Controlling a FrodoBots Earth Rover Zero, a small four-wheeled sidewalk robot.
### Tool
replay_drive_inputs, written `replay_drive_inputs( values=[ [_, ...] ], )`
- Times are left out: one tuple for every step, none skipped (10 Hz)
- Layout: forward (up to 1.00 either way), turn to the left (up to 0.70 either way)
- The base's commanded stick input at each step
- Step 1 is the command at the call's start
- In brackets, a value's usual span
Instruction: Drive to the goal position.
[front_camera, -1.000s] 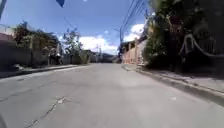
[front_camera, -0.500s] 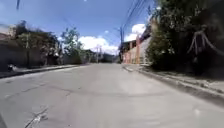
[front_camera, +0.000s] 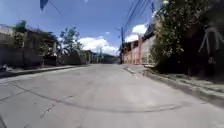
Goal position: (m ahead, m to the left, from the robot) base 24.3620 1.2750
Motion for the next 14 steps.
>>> replay_drive_inputs(
  values=[
    [1.0, 0.0],
    [1.0, 0.0],
    [1.0, 0.0],
    [1.0, 0.0],
    [1.0, 0.0],
    [1.0, 0.0],
    [1.0, 0.0],
    [1.0, 0.0],
    [1.0, 0.0],
    [1.0, 0.0],
    [1.0, 0.0],
    [1.0, 0.0],
    [1.0, 0.0],
    [1.0, 0.0]
  ],
)
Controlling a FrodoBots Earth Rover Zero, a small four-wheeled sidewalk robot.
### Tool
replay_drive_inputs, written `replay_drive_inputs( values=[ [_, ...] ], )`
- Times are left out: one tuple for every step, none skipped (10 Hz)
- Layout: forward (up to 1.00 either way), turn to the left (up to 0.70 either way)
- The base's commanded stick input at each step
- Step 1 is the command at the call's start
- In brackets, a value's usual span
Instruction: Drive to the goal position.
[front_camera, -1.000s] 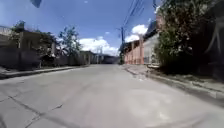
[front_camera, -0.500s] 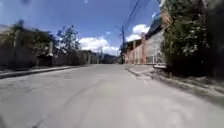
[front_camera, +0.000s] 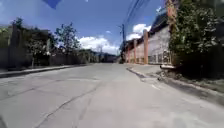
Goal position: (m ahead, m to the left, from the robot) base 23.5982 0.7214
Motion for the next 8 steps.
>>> replay_drive_inputs(
  values=[
    [1.0, 0.0],
    [1.0, 0.0],
    [1.0, 0.0],
    [1.0, 0.0],
    [1.0, 0.0],
    [1.0, 0.0],
    [1.0, -0.01],
    [1.0, -0.04]
  ],
)
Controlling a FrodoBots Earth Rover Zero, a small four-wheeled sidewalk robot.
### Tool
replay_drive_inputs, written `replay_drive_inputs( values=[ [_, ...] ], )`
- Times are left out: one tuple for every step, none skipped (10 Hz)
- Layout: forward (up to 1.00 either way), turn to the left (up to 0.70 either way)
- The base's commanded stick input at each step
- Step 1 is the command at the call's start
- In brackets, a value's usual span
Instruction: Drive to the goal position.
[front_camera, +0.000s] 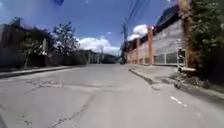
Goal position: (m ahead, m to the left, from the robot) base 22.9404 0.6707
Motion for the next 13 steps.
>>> replay_drive_inputs(
  values=[
    [1.0, -0.15],
    [1.0, -0.13],
    [1.0, -0.02],
    [1.0, 0.0],
    [1.0, 0.0],
    [1.0, 0.0],
    [1.0, 0.0],
    [1.0, 0.0],
    [1.0, 0.0],
    [1.0, 0.0],
    [1.0, 0.0],
    [1.0, 0.0],
    [1.0, 0.0]
  ],
)
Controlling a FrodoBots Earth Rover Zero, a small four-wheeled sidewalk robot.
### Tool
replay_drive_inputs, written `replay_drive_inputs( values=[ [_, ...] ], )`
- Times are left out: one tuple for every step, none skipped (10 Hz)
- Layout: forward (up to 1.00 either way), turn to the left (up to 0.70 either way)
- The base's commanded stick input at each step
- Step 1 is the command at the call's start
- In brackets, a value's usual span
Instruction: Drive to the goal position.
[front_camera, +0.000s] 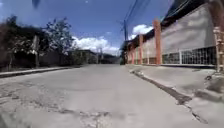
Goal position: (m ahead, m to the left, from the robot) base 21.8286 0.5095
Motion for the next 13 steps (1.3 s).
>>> replay_drive_inputs(
  values=[
    [1.0, 0.0],
    [1.0, 0.0],
    [1.0, 0.0],
    [1.0, 0.0],
    [1.0, 0.0],
    [1.0, 0.0],
    [1.0, 0.0],
    [1.0, 0.0],
    [1.0, 0.0],
    [1.0, 0.0],
    [1.0, 0.0],
    [1.0, -0.02],
    [1.0, -0.02]
  ],
)
